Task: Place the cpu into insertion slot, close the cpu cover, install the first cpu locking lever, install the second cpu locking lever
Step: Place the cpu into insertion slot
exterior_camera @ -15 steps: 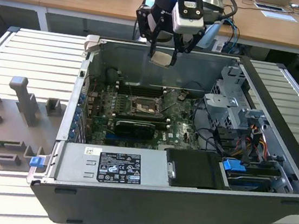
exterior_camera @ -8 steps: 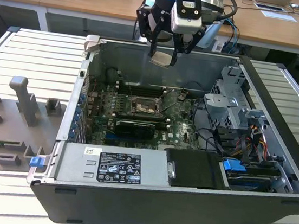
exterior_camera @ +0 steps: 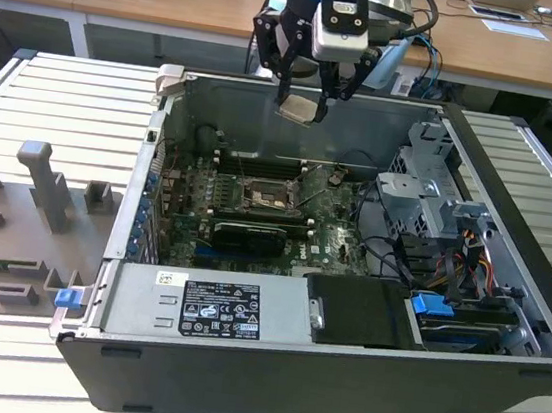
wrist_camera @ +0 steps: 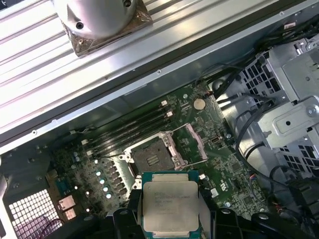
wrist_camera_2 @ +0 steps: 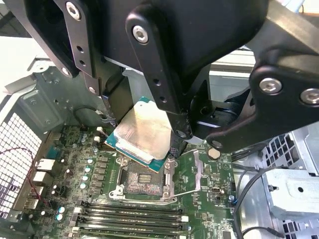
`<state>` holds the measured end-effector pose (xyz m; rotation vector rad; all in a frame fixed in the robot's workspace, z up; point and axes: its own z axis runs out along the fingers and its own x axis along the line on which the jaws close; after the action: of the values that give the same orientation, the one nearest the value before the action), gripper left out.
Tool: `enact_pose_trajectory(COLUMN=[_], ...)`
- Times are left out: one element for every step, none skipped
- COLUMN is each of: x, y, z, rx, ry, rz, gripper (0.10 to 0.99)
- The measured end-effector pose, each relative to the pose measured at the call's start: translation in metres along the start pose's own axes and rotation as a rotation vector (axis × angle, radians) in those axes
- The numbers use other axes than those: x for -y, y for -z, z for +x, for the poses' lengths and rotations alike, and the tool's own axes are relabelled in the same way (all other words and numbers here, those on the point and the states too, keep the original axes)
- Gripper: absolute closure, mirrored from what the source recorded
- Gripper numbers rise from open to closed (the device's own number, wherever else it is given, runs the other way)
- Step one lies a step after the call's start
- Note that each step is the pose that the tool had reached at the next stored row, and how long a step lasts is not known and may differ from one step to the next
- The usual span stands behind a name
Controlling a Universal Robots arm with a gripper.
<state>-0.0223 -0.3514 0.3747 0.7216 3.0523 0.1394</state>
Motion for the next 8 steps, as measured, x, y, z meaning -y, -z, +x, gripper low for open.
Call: enact_pose_trajectory(x=[0.0, 0.0, 0.0, 0.0, 0.0, 0.0, 0.0, 0.0], y=[0.0, 0.0, 0.0, 0.0, 0.0, 0.0, 0.0, 0.0], z=[0.0, 0.0, 0.0, 0.0, 0.0, 0.0, 0.0, 0.0], rx=[0.0004, 0.0012, 0.0018, 0.0021, 0.0025, 0.0031, 0.0037, 0.0042], ry=[-0.004, -0.012, -0.019, -0.022, -0.027, -0.033, -0.039, -0.045], rz=[0.0, 0.0, 0.0, 0.0, 0.0, 0.0, 0.0, 0.0], gripper=[0.545, 0.545, 0.545, 0.545, 0.545, 0.545, 0.545, 0.545])
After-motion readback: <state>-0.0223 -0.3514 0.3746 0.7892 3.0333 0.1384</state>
